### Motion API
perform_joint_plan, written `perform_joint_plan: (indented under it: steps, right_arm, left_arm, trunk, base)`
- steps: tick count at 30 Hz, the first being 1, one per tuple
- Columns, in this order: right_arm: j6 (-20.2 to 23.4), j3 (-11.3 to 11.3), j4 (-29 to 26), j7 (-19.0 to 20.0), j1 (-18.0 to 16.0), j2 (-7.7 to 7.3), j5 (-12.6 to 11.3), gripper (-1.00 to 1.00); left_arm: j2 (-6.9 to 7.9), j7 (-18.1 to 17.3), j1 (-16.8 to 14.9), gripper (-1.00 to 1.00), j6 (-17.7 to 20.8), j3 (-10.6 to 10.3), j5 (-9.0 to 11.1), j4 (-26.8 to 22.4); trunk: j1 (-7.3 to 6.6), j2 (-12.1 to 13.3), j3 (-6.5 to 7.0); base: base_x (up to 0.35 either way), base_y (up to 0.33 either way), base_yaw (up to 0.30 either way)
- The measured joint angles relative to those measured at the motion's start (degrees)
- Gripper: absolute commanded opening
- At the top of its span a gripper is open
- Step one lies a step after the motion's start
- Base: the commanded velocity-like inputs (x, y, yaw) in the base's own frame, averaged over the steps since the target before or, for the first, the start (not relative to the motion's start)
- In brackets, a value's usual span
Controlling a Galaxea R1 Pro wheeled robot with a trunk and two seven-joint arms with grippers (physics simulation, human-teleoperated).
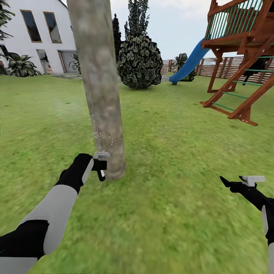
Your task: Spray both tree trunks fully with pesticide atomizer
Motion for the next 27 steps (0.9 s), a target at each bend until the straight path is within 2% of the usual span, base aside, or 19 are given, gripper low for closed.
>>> perform_joint_plan:
  steps: [6,9,11,12,13,15,18,23,27]
  right_arm:
    - [0.0,0.0,0.0,0.0,0.0,0.0,0.0,1.0]
    - [0.0,0.0,0.0,0.0,0.0,0.0,0.0,1.0]
    - [0.0,0.0,0.0,0.0,0.0,0.0,0.0,1.0]
    - [0.0,0.0,0.0,0.0,0.0,0.0,0.0,1.0]
    - [0.0,0.0,0.0,0.0,0.0,0.0,0.0,1.0]
    - [0.0,0.0,0.0,0.0,0.0,0.0,0.0,1.0]
    - [0.1,-0.1,0.0,0.0,0.0,-0.07,0.0,1.0]
    - [0.1,-0.2,0.0,0.0,0.0,-0.09,0.0,1.0]
    - [0.1,-0.2,0.0,0.0,0.0,-0.09,0.0,1.0]
  left_arm:
    - [-0.3,0.0,0.0,-1.0,0.0,0.1,0.0,0.0]
    - [-0.24,0.0,-0.1,-1.0,-0.1,1.4,-0.2,-0.6]
    - [-0.24,1.3,-0.8,-1.0,0.3,1.7,-0.3,-0.8]
    - [-0.61,3.9,-2.8,-1.0,0.7,1.8,-0.3,-0.9]
    - [-0.79,4.7,-5.1,-1.0,0.9,1.9,0.0,-0.8]
    - [-1.55,5.4,-10.0,-1.0,3.7,1.9,0.4,-0.5]
    - [-2.93,5.7,-15.4,-1.0,7.6,1.9,0.1,-0.8]
    - [-3.03,5.8,-22.6,-1.0,10.4,2.3,-0.1,-0.6]
    - [-2.99,6.0,-25.0,-1.0,10.5,2.3,-0.1,-0.2]
  trunk:
    - [0.0,0.0,0.0]
    - [0.0,0.0,0.0]
    - [0.0,0.0,0.0]
    - [0.0,0.0,0.01]
    - [-0.01,0.0,0.02]
    - [-0.01,0.0,0.02]
    - [-0.01,0.0,0.01]
    - [-0.01,0.0,0.01]
    - [0.0,0.0,0.0]
  base:
    - [0.0,-0.27,0.003]
    - [0.0,-0.078,0.0]
    - [0.0,-0.009,0.0]
    - [0.0,-0.002,0.0]
    - [0.0,0.0,0.0]
    - [0.0,0.0,0.0]
    - [0.0,0.0,0.0]
    - [0.0,0.0,0.0]
    - [0.0,0.0,0.0]
